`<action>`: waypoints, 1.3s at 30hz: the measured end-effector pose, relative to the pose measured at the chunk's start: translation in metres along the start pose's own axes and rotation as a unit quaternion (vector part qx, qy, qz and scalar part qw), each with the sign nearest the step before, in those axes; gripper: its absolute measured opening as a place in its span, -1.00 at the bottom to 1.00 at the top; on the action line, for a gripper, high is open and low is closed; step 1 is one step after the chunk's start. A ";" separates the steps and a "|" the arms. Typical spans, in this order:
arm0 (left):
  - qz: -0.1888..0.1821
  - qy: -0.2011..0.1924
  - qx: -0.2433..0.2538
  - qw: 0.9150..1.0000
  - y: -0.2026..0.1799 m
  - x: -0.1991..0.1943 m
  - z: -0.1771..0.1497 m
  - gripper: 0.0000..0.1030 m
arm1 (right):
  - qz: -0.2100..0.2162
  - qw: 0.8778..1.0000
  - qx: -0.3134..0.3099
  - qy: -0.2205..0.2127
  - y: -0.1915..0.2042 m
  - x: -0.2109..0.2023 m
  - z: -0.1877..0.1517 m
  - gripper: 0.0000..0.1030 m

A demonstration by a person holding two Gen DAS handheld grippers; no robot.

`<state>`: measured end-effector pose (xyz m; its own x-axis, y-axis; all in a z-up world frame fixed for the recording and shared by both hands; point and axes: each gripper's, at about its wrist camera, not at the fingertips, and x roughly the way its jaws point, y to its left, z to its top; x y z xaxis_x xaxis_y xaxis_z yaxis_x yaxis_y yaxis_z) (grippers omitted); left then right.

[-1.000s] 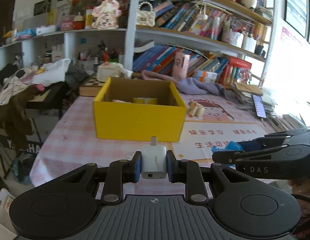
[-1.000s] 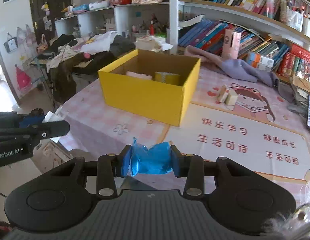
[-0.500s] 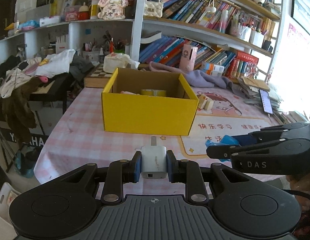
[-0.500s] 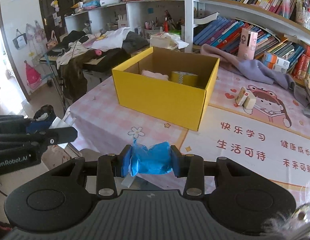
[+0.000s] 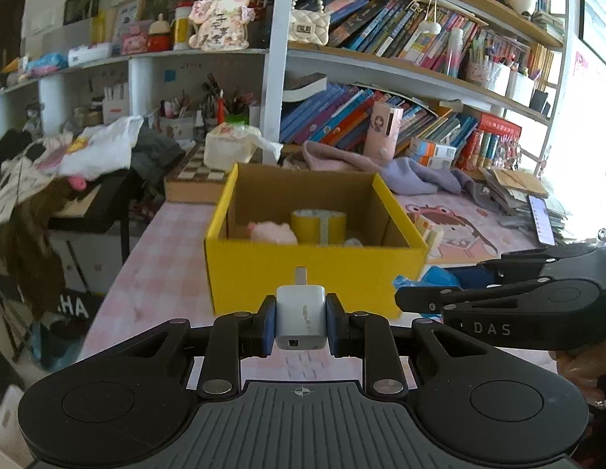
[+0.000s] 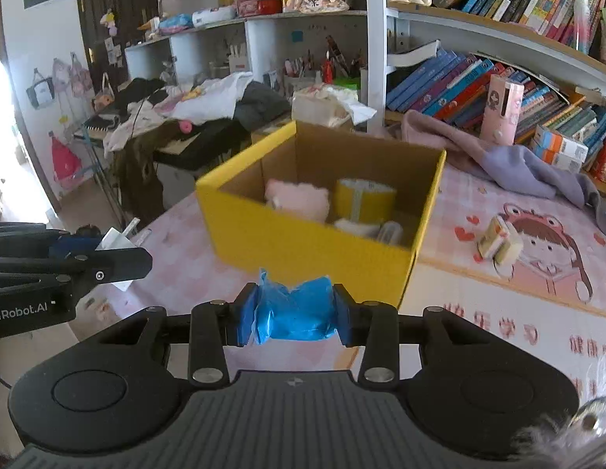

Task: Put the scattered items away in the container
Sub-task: 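Lower into the box and open the left tool while the right tool releases the blue item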

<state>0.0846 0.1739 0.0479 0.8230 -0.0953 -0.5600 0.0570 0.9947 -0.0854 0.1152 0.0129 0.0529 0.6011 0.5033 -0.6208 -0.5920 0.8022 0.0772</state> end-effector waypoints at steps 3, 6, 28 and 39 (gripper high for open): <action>-0.004 -0.003 0.005 1.000 0.004 0.018 0.019 -0.54 | 0.001 1.000 -0.001 -0.010 -0.010 0.014 0.018 -0.27; -0.012 -0.005 0.015 1.000 0.006 0.038 0.040 -0.54 | -0.001 1.000 -0.002 -0.020 -0.021 0.029 0.039 -0.27; -0.033 0.171 0.099 0.980 0.035 0.263 0.125 -0.54 | 0.001 0.984 -0.135 0.116 -0.082 0.225 0.139 -0.27; -0.017 0.192 0.148 0.970 0.024 0.292 0.126 -0.42 | 0.013 0.973 -0.166 0.160 -0.085 0.258 0.138 -0.23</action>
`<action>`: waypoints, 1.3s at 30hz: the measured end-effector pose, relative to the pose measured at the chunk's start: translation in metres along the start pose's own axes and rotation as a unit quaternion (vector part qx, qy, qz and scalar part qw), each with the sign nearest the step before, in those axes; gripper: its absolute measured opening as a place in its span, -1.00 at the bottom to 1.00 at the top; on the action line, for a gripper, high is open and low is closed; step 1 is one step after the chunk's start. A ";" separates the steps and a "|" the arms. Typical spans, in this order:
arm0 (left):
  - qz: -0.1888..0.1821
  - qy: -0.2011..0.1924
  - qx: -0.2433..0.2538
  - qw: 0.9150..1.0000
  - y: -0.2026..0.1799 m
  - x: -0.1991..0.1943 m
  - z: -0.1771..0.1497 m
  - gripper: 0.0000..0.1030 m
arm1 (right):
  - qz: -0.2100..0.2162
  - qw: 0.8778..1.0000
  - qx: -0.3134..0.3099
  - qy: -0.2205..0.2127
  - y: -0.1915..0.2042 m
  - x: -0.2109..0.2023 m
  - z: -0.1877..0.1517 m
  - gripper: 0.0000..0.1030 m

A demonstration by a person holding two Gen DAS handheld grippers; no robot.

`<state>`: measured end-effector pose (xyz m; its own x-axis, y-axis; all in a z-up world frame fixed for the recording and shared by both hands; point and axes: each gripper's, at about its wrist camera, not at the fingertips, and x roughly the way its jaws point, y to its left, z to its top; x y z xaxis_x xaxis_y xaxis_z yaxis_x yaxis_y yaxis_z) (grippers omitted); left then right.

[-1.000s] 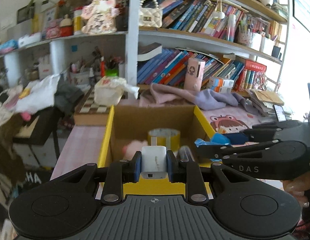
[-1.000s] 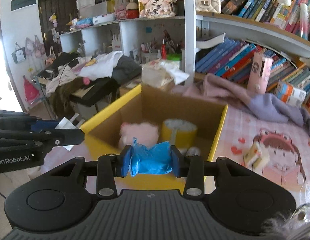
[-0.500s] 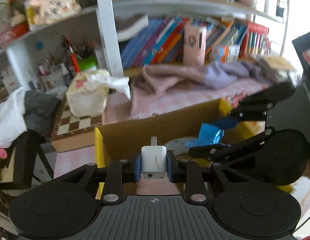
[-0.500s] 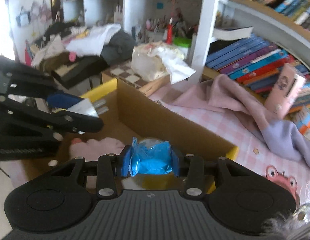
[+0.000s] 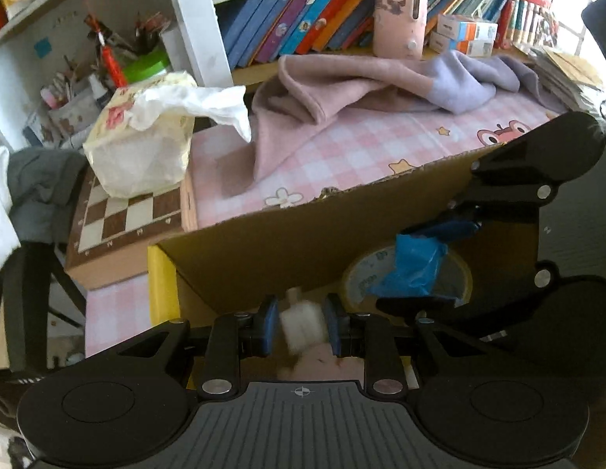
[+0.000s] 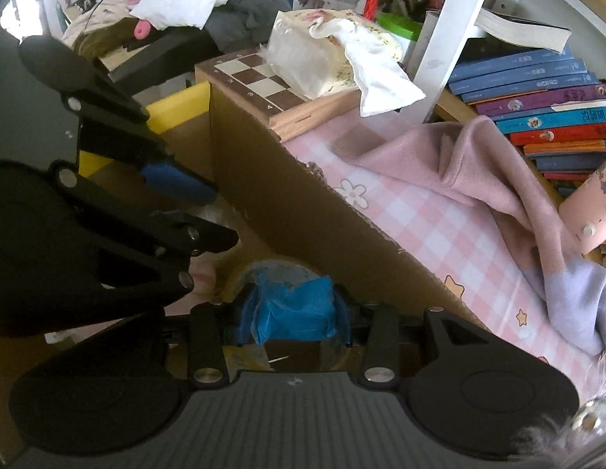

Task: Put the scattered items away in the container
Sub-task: 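Lower into the box and open the left tool while the right tool releases the blue item, then withdraw both tools from the box toward the remaining items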

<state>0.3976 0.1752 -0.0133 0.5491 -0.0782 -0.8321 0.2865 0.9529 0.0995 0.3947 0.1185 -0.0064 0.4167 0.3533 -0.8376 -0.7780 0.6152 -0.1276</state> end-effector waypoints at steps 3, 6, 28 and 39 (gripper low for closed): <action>-0.009 -0.026 -0.015 1.000 0.004 -0.012 0.000 -0.20 | 0.005 1.000 0.006 -0.014 -0.003 -0.006 -0.001 -0.07; -0.014 -0.050 -0.028 0.998 0.006 -0.031 -0.001 -0.16 | 0.014 0.999 0.025 -0.036 -0.007 -0.021 -0.003 -0.01; 0.052 -0.222 -0.043 0.973 -0.054 -0.213 -0.094 0.47 | -0.067 0.971 0.084 -0.212 0.052 -0.199 -0.078 0.14; 0.071 -0.236 -0.083 0.965 -0.094 -0.262 -0.181 0.63 | -0.138 0.945 0.136 -0.262 0.111 -0.262 -0.166 0.18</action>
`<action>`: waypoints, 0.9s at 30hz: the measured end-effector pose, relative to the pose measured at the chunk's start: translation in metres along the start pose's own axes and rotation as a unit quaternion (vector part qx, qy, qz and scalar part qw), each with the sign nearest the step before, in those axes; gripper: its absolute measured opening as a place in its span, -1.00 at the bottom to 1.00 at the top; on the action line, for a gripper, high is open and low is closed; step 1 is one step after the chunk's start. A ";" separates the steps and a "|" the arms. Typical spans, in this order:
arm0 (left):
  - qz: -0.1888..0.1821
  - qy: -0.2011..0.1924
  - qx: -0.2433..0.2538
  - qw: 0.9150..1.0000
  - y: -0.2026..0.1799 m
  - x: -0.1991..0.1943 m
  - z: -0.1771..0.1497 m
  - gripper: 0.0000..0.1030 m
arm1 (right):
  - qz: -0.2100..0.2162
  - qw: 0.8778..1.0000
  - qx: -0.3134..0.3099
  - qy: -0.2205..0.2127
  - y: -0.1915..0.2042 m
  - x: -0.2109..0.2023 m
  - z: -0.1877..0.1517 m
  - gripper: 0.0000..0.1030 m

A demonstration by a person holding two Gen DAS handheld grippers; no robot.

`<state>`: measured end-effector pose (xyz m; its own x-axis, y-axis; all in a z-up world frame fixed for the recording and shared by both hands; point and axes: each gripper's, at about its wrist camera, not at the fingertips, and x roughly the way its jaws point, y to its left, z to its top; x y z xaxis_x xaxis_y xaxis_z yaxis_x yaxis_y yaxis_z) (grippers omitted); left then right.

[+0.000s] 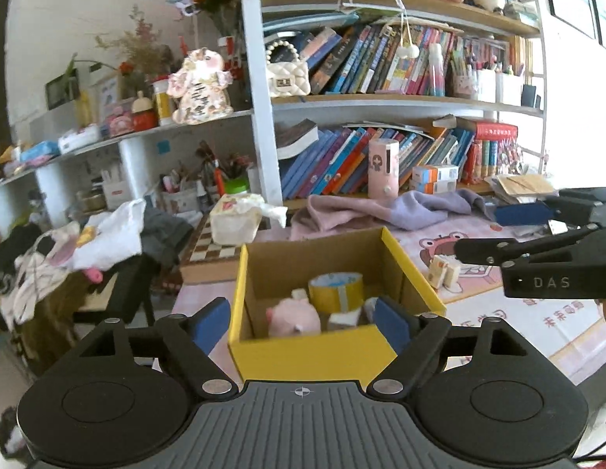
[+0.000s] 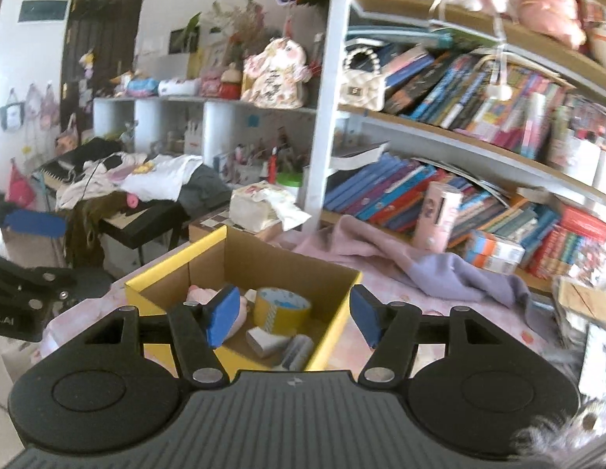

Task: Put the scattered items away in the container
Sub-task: 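Withdraw both tools from the box toward the remaining items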

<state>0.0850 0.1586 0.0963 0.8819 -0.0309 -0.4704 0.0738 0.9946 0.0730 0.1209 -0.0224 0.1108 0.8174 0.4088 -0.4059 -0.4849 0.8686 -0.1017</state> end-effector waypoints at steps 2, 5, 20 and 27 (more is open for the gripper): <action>0.001 -0.001 -0.013 1.000 -0.002 -0.012 -0.008 0.63 | -0.011 1.000 0.007 -0.003 0.004 -0.015 -0.010 0.19; 0.006 -0.002 -0.025 1.000 -0.006 -0.026 -0.020 0.64 | -0.022 1.000 0.014 -0.004 0.010 -0.033 -0.025 0.26; 0.020 0.064 -0.038 0.997 -0.034 -0.048 -0.091 0.73 | 0.007 0.995 0.028 0.091 0.052 -0.073 -0.098 0.33; 0.009 0.092 -0.044 0.995 -0.041 -0.043 -0.098 0.83 | 0.008 0.993 0.018 0.113 0.053 -0.079 -0.104 0.44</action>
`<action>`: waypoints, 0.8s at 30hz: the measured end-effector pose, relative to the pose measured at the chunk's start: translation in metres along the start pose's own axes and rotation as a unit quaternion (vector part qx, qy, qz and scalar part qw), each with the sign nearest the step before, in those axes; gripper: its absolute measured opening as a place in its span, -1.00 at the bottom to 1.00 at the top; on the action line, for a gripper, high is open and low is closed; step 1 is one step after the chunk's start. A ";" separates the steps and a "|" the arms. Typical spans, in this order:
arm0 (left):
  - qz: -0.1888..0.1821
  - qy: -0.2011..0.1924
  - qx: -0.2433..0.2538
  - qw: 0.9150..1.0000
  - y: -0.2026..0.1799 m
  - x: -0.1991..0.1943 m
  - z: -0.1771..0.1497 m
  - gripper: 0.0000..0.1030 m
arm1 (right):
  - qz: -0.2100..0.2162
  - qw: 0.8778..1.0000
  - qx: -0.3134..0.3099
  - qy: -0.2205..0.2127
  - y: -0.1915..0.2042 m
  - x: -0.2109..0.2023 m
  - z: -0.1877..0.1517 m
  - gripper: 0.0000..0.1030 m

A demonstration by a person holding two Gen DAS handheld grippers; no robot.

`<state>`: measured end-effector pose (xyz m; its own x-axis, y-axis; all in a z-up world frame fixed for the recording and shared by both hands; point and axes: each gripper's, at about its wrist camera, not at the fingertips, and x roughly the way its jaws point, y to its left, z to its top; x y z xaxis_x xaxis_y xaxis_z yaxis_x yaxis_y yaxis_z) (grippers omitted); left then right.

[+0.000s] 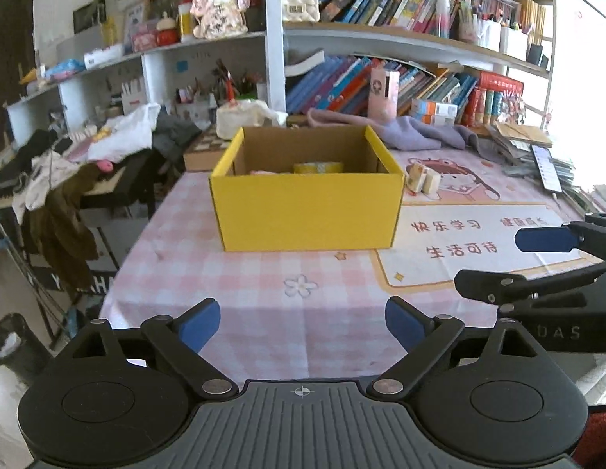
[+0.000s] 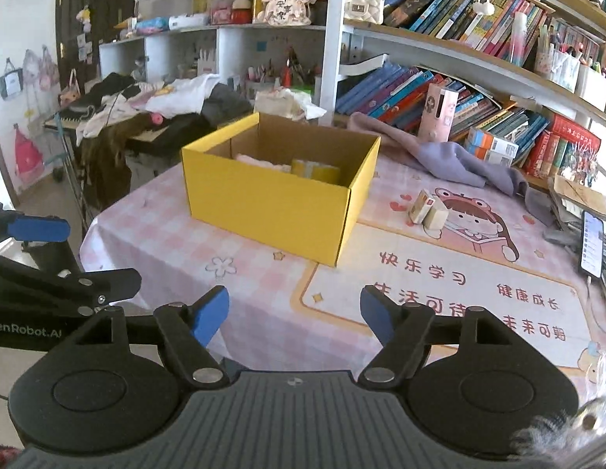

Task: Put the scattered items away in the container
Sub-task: 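Withdraw both tools from the box toward the remaining items, then move both open tools toward the two small white items on the mat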

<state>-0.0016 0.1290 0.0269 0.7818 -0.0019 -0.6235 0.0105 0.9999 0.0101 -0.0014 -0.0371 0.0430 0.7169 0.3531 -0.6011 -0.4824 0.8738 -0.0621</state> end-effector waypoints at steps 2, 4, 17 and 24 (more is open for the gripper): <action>-0.004 0.008 -0.003 1.000 -0.002 0.003 -0.001 0.83 | -0.006 1.000 -0.003 0.009 -0.002 0.000 -0.003 0.48; -0.009 0.014 -0.005 1.000 -0.005 0.006 -0.003 0.83 | -0.011 1.000 -0.004 0.016 -0.005 0.000 -0.006 0.49; -0.034 0.046 0.025 0.998 -0.036 0.024 -0.001 0.83 | -0.045 0.998 0.017 0.035 -0.032 0.002 -0.019 0.56; -0.058 0.060 0.053 0.995 -0.061 0.039 0.004 0.83 | -0.062 0.996 0.040 0.046 -0.055 0.007 -0.022 0.56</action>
<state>0.0310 0.0680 0.0050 0.6907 -0.1095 -0.7148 0.1667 0.9859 0.0101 0.0197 -0.0902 0.0249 0.7176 0.2116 -0.6635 -0.3482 0.9341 -0.0786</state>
